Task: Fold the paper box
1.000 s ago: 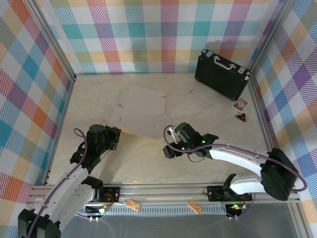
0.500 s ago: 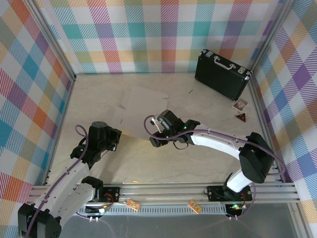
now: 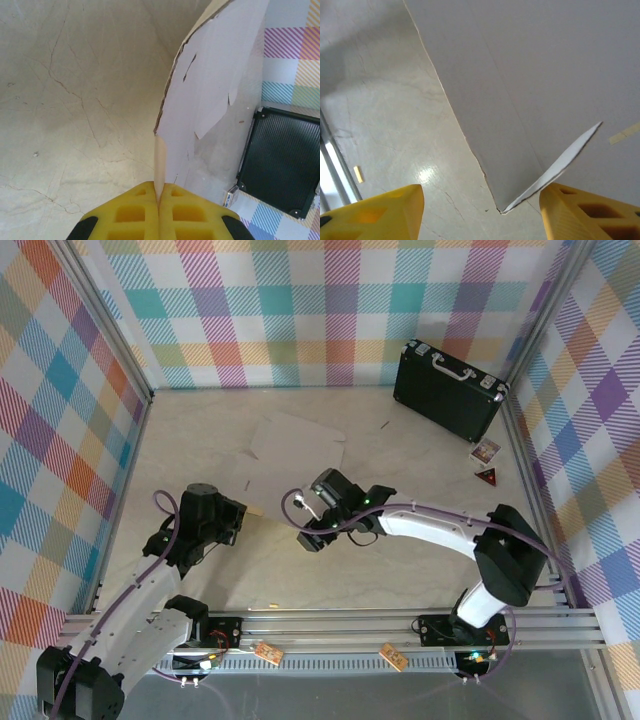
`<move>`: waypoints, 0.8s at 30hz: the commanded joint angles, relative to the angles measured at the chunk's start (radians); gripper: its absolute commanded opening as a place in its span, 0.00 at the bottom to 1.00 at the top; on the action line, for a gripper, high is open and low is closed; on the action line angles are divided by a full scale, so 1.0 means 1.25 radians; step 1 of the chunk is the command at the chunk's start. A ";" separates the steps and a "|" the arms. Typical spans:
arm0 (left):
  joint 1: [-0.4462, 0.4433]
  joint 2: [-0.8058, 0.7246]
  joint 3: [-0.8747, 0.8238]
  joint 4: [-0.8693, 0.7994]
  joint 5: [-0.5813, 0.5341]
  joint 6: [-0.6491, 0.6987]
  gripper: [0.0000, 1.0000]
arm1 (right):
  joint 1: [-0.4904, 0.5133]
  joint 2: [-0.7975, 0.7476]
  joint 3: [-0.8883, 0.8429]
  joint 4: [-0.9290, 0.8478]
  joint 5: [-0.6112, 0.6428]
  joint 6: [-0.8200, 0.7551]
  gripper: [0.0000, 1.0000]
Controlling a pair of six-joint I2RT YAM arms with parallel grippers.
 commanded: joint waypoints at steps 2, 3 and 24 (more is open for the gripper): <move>-0.008 0.001 0.037 -0.023 0.016 -0.012 0.00 | 0.043 0.041 0.029 -0.036 0.094 -0.075 0.62; -0.008 0.000 0.039 -0.027 0.014 -0.011 0.00 | 0.053 0.047 0.032 -0.040 0.121 -0.082 0.62; -0.008 -0.006 0.044 -0.056 0.017 -0.002 0.00 | 0.095 0.083 0.087 -0.036 0.300 -0.132 0.15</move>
